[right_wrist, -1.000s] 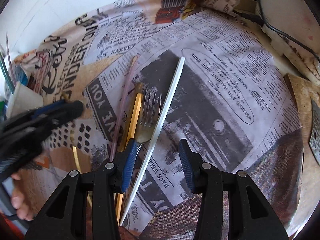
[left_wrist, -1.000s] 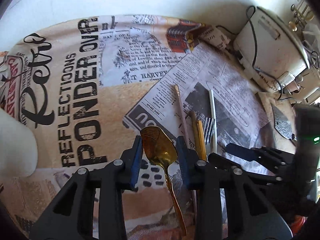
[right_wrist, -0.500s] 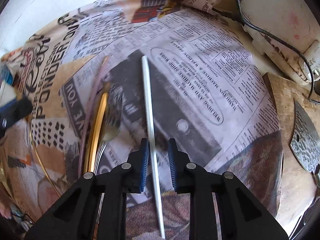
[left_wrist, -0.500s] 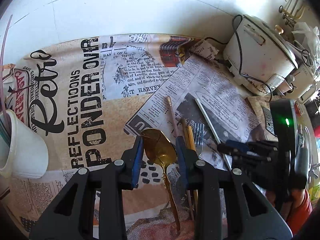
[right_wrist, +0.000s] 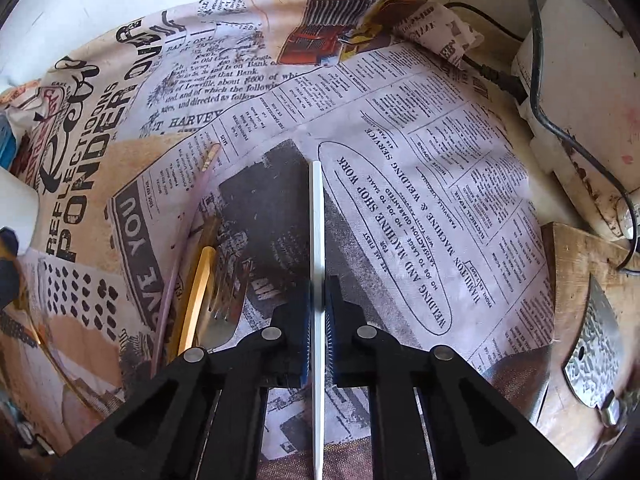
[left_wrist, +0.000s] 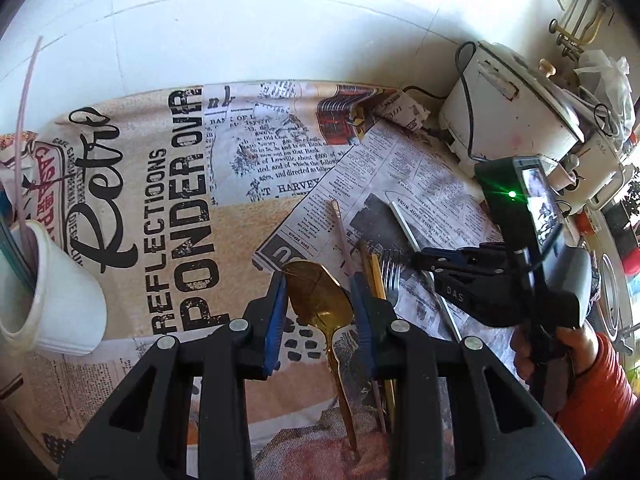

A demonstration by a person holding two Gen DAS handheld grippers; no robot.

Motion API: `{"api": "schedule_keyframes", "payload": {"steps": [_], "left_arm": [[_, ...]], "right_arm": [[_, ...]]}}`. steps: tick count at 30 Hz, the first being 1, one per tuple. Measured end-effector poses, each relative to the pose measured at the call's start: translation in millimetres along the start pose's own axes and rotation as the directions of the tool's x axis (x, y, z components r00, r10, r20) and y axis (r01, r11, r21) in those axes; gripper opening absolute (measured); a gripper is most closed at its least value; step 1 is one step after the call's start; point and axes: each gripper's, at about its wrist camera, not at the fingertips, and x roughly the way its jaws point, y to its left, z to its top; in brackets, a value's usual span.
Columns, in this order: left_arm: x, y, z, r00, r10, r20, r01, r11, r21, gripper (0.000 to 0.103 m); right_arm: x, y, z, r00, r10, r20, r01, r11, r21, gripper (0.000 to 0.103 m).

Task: Organize utensils
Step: 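Close right tool on a white chopstick while left tool grasps a pink chopstick, then lift both held chopsticks and carry them over the white cup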

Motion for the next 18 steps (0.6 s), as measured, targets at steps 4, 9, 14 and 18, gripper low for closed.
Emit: {"api": "schedule_keyframes", "payload": {"steps": [4,9,14,18], "left_arm": [[-14.2,0.5,-1.0,1.0,-0.003,0.025,0.003,1.0,0.001,0.03],[-32.6,1.5,-5.9,0.999,-0.004,0.052,0.003,1.0,0.007,0.03],[-54.1,-2.5,-12.5,0.996,-0.01,0.091,0.008,1.0,0.019,0.029],[-72.3,-5.6,-18.0,0.992,-0.013,0.126,0.01,1.0,0.028,0.027]], "right_arm": [[-3.5,-1.6,1.7,0.999,0.037,-0.002,-0.036,0.997,0.064,0.006],[-36.3,-7.1,-27.4,0.997,0.042,0.07,-0.05,0.992,0.115,0.006],[-75.7,-6.8,-48.4,0.987,0.014,0.162,-0.039,0.988,0.149,0.006],[-100.5,-9.4,-58.8,0.977,0.005,0.213,-0.042,0.985,0.166,0.006]]}}
